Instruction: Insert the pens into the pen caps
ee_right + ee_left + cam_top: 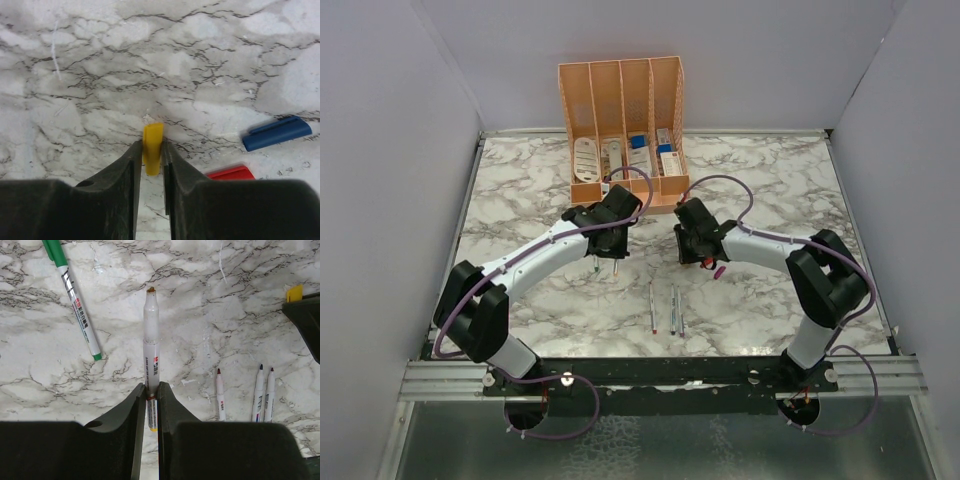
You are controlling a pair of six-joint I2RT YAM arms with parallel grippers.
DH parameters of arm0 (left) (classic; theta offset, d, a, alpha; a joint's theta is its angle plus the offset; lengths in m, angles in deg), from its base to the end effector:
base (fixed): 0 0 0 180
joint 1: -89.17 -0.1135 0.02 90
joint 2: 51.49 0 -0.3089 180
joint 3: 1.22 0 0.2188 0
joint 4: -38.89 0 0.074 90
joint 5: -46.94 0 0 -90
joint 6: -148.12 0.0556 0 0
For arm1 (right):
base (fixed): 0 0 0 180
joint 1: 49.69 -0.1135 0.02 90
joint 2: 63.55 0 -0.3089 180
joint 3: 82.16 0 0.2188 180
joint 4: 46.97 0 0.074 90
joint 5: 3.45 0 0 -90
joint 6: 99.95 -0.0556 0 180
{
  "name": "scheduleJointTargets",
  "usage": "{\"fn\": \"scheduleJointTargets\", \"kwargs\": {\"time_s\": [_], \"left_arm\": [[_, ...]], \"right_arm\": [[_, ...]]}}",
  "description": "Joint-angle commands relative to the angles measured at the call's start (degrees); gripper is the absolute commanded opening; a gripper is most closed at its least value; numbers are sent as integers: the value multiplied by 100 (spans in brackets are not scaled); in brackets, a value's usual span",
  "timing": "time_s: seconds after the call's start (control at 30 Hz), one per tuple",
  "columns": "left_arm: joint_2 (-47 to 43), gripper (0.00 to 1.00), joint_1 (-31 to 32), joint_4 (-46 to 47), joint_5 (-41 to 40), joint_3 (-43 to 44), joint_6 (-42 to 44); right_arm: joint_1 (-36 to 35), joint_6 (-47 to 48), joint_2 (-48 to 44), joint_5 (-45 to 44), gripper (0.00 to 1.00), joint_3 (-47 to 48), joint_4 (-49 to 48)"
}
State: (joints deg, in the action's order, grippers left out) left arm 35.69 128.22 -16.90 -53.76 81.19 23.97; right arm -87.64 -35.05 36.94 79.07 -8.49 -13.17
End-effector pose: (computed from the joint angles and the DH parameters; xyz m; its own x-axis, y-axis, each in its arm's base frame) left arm 0.2287 -0.1722 0.2918 -0.8674 -0.0066 -0.4975 0.0740 0.9871 -0.1421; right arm 0.2685 0.2002 0.2060 -0.8595 -0.1370 -0.4924 -0.2151 0.9709 0.1054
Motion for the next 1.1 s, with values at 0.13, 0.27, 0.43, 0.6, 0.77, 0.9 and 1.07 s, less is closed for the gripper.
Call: {"fn": "scheduleJointTargets", "kwargs": {"time_s": [0.13,0.27,0.43,0.6,0.77,0.9,1.07], "left_arm": [[-245,0,-73,314,312,-125,104],[-273,0,-73,500,423,-148,207],[-388,0,-77,724,448,-173,304],[-637,0,-73,1396,720,-437,354],[-965,0,-77,2517,1252,-935,434],[-1156,0,-73,3316,1769,-1161,590],[-1402,0,-77,4492,2614,-1446,798]], "right_arm": [[-54,-127,479,-169,1,-75,754],[-54,-95,333,-57,1,25,636],[-45,-4,-91,-113,1,329,440],[20,175,-760,-482,1,499,76],[343,200,-1709,-577,1,276,-594],[627,223,-2574,-335,1,-194,-1488],[693,331,-3332,10,1,-527,-2340]]}}
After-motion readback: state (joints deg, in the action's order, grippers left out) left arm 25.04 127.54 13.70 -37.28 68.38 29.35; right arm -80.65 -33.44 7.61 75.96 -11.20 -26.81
